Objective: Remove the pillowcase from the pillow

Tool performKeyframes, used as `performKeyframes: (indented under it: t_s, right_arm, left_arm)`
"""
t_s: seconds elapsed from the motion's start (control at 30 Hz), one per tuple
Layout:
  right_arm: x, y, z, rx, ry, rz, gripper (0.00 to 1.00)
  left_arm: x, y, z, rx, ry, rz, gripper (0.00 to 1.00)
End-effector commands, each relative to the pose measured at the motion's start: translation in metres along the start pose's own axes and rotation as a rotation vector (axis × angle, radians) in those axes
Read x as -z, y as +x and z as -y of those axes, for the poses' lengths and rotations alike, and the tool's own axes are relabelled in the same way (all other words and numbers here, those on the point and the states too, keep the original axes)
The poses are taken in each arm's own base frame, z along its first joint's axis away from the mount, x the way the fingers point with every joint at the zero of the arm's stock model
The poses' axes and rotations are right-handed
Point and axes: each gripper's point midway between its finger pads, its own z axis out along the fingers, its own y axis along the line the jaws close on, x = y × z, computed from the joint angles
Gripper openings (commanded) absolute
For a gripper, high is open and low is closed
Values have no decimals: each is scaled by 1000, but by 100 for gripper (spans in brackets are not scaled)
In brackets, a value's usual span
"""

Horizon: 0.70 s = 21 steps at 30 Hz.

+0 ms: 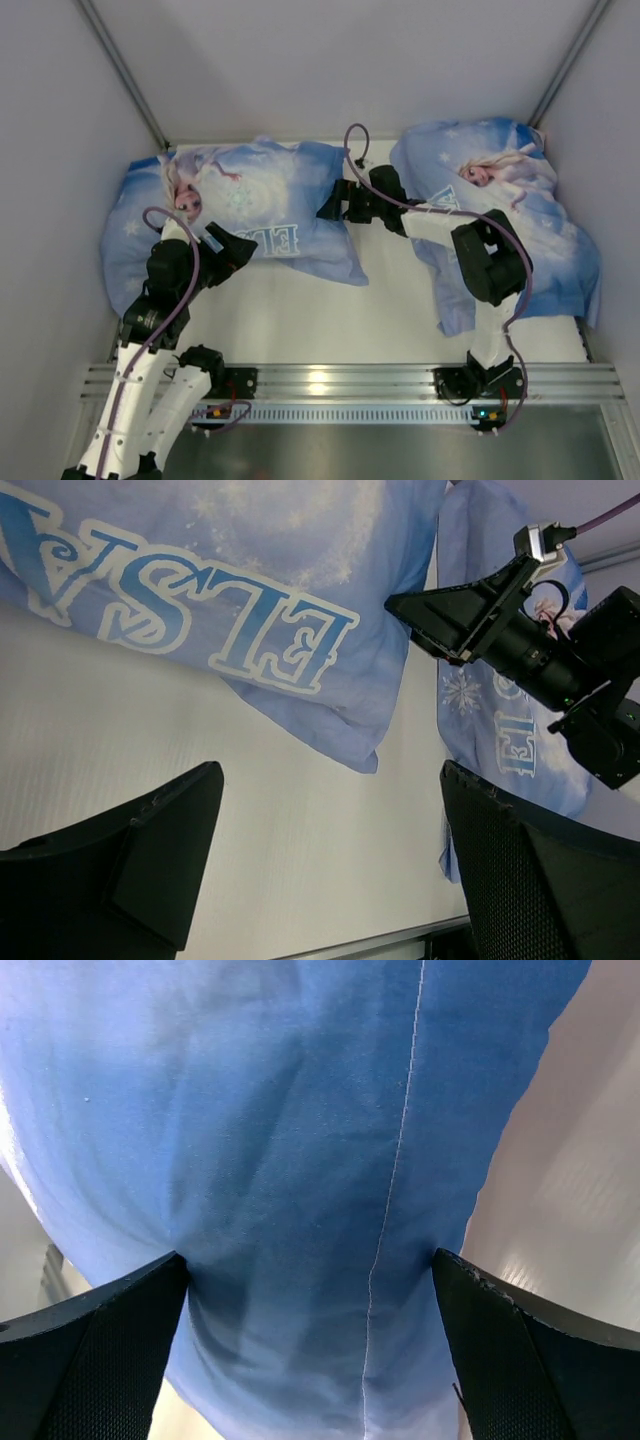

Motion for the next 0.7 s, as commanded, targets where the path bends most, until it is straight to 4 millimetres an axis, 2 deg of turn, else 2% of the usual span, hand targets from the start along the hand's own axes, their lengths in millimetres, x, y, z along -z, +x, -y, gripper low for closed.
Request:
performKeyframes:
  t_s: [0.0,0.07,0.1,0.13,0.27,0.33,0.37,0.4,0.43,0.47,0.5,0.53,0.57,0.6,0.63,0.67]
  right_arm:
    - [5,-18,14,103,122,114,99]
    - [-4,-15,7,118,69,75,99]
    - [-16,-1,10,113,35,23,100]
    - [-21,12,-9,124,-74,-36,99]
    - [-37,29,-43,155,-216,-75,98]
    - [-39,29,-51,159,-238,-67,82]
    - [-40,27,-53,142,-238,-63,65]
    - [-39,24,-54,139,-239,-54,18]
    - [-38,19,-50,128,-214,-38,0]
    - [-35,21,-42,116,-180,-39,0]
    - [-25,11,-48,125,-171,-4,0]
    - [-19,1,-36,121,-110,43,0]
    - [-11,4,-22,118,-57,55,0]
    - [6,-13,-27,129,-38,110,0]
    - [19,-26,-3,104,53,150,0]
    - [30,-26,11,84,98,156,0]
  left_arm:
    - [10,-4,17,-29,69,-7,92]
    - [12,-6,19,-33,76,4,92]
    - [13,-7,19,-32,80,8,92]
    - [13,-7,19,-29,78,10,92]
    - [9,-7,19,-23,67,-3,92]
    - [7,-7,19,-26,62,-10,92]
    - [6,-6,18,-27,58,-16,92]
    - [5,-6,17,-28,54,-15,92]
    - [5,-6,17,-28,55,-19,92]
    - [3,-4,16,-29,51,-25,92]
    - [3,-5,16,-29,47,-23,92]
    - [2,-5,15,-29,42,-23,92]
    - [0,-6,13,-32,30,-23,92]
    - [-2,-6,10,-38,13,-19,91]
    - [-5,-12,1,-38,-38,11,93]
    - [-10,-15,-9,-25,-99,22,93]
